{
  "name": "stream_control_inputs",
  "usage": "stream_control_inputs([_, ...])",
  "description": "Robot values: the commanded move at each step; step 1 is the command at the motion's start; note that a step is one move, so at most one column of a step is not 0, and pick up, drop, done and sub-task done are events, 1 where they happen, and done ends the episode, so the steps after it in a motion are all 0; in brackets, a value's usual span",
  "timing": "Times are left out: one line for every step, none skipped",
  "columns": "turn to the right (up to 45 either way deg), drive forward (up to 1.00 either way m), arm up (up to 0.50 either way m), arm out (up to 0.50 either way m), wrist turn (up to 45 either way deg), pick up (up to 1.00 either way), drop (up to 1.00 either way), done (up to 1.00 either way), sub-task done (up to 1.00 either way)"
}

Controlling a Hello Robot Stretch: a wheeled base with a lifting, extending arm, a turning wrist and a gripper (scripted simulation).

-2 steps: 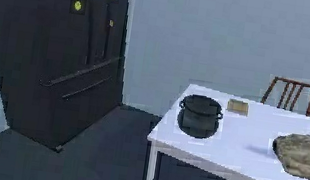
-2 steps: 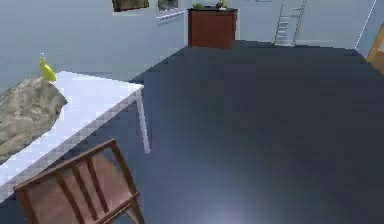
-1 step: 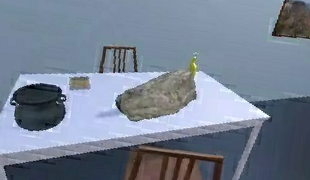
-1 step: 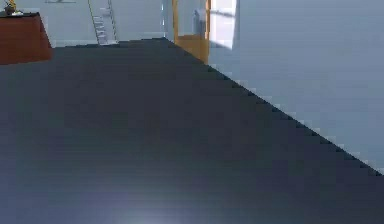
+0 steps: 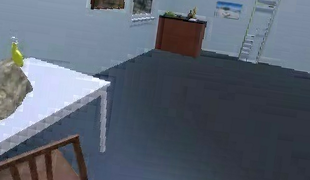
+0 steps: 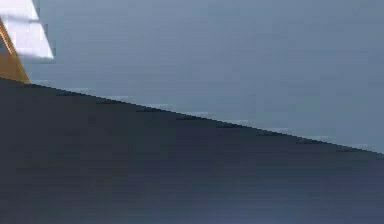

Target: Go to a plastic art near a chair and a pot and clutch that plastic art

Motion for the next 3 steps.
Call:
stream_control_inputs([0.0,0.75,0.00,0.00,0.0,0.00,0.00,0.00,0.00])
stream_control_inputs([-36.0,0.00,0.00,0.00,0.0,0.00,0.00,0.00,0.00])
stream_control_inputs([0.0,0.45,0.00,0.00,0.0,0.00,0.00,0.00,0.00])
